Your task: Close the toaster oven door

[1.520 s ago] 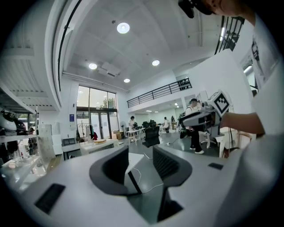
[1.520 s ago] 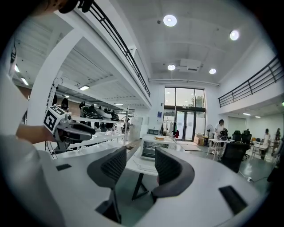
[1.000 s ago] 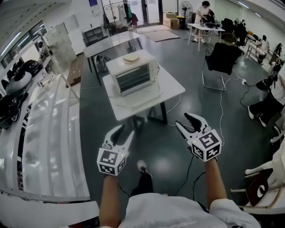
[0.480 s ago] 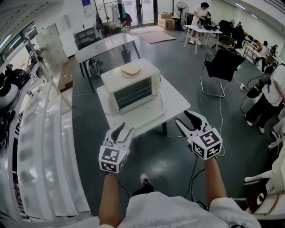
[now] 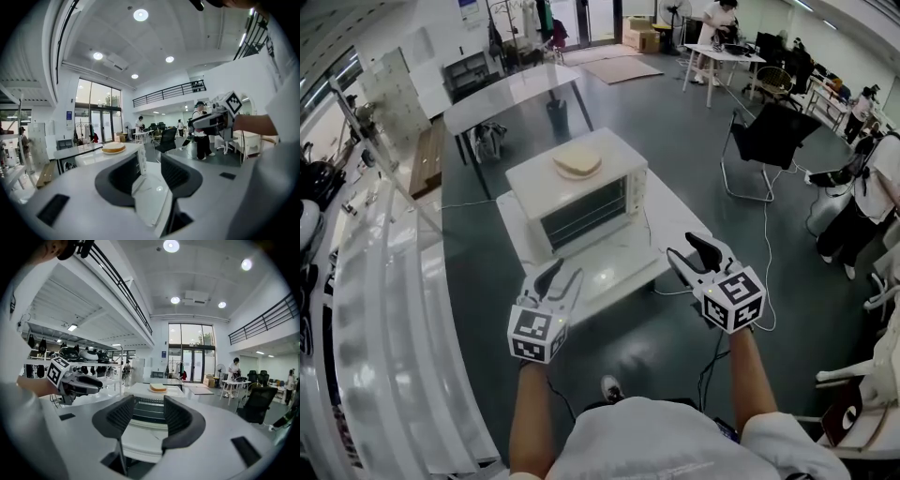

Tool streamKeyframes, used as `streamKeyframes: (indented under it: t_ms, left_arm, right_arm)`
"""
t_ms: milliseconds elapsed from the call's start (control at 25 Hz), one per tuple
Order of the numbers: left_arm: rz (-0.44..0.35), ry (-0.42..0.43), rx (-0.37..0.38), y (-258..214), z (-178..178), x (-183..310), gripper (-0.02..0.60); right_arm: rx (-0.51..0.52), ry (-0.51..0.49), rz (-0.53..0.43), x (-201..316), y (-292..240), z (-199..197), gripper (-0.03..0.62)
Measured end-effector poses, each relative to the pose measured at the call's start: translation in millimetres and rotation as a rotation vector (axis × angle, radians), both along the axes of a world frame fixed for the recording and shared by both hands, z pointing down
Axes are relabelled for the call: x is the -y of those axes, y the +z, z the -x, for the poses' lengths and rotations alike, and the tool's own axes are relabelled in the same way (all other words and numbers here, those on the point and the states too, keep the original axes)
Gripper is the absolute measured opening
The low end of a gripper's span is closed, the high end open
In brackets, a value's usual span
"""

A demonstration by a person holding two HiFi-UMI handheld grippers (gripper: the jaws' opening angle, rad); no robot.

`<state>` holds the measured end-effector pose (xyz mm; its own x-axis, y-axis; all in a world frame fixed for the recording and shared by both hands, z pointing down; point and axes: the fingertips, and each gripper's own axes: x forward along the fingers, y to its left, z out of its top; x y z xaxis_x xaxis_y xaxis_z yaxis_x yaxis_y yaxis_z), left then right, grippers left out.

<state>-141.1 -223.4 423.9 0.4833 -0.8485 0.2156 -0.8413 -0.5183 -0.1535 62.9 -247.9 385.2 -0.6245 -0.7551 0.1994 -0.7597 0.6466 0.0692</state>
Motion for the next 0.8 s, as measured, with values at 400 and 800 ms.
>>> streamKeyframes:
  t_ms: [400,800]
  left_arm:
    - [0.095,-0.053,-0.019,36,9,33,0.169]
    - [0.208,-0.207,-0.041,85,-2,61,0.169]
  right_arm:
    - [-0.084,-0.097,0.2,43,82,12,0.196]
    - [-0.129,-0.159,0.445,103,202,-16,0.212]
